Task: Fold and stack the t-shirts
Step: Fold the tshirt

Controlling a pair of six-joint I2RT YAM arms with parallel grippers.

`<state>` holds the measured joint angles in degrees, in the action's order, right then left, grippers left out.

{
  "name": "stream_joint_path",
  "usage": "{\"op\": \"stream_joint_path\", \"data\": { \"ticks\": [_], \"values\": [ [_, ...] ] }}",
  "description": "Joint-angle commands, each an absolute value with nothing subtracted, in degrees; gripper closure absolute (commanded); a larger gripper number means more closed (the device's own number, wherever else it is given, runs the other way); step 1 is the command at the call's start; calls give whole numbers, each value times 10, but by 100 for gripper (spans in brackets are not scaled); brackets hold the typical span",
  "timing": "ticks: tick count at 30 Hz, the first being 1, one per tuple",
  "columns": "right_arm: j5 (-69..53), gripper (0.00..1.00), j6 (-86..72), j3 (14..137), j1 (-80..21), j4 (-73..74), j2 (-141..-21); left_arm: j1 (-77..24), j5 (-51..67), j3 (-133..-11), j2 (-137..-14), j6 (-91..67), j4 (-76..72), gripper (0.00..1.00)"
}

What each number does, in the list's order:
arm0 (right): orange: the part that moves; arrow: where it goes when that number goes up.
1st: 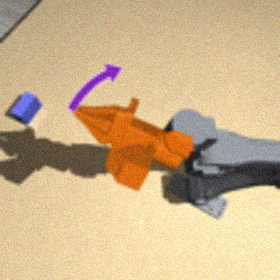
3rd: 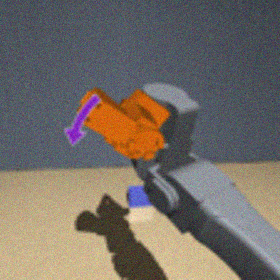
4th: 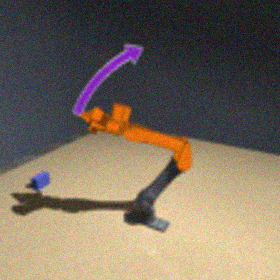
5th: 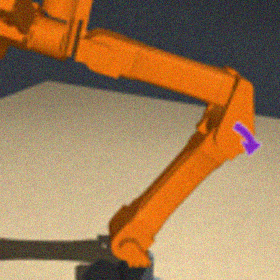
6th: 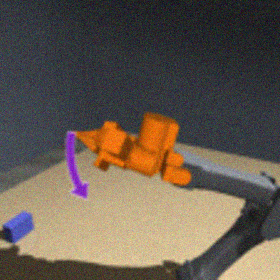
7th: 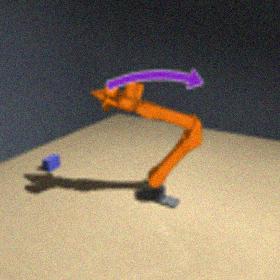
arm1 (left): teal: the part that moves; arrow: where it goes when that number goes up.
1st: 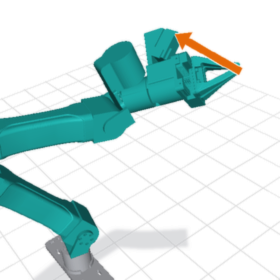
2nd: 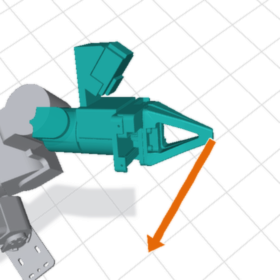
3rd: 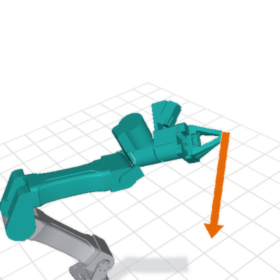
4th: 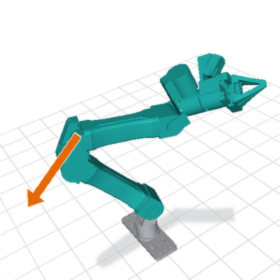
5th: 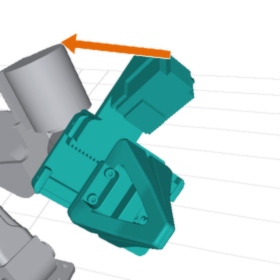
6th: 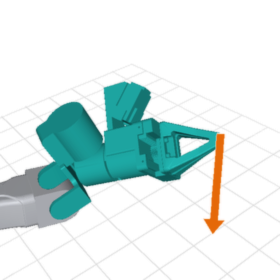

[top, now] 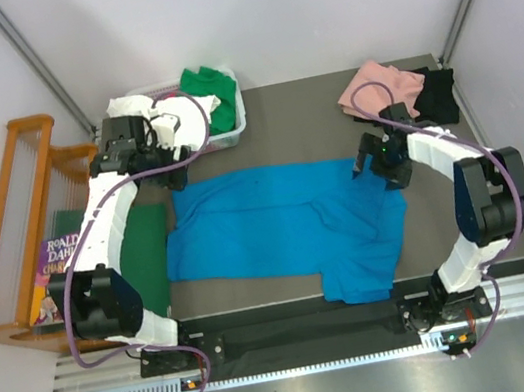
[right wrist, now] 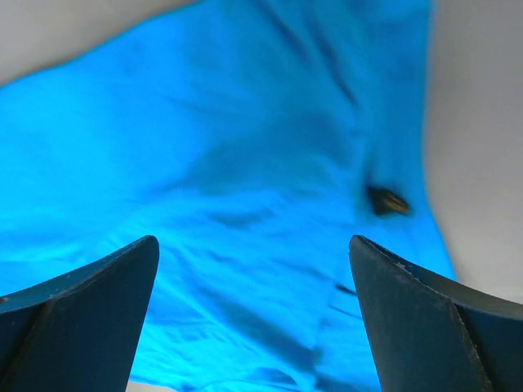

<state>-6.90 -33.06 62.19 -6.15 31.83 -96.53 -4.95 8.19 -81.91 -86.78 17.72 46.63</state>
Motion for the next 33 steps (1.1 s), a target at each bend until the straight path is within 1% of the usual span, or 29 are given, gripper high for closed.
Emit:
{"op": "stream_joint_path", "data": {
  "ticks": [1, 4, 7, 11, 12, 13, 18, 27, 33],
  "values": [
    [-24, 0, -323, 620, -66, 321, -904, -52, 98, -807, -865, 177, 448, 16],
    [-27, 0, -321, 642, -80, 329, -904, -52, 101, -802, -865, 175, 446, 16],
    [-68, 0, -330, 643, -93, 302, -928, -52, 102, -793, -865, 173, 441, 16],
    [-129, 0, -335, 648, -113, 260, -998, -53, 101, -776, -861, 173, 433, 16],
    [-161, 0, -337, 645, -115, 245, -1011, -53, 98, -773, -860, 173, 432, 16],
    [-163, 0, -348, 643, -116, 233, -1030, -54, 96, -772, -860, 176, 430, 16],
    [-113, 0, -370, 631, -117, 240, -1057, -54, 89, -766, -856, 182, 431, 16],
    [-8, 0, -390, 597, -108, 282, -1008, -54, 89, -772, -850, 185, 433, 16],
    [-4, 0, -359, 600, -59, 307, -1002, -54, 86, -784, -845, 189, 439, 16]
  ]
}}
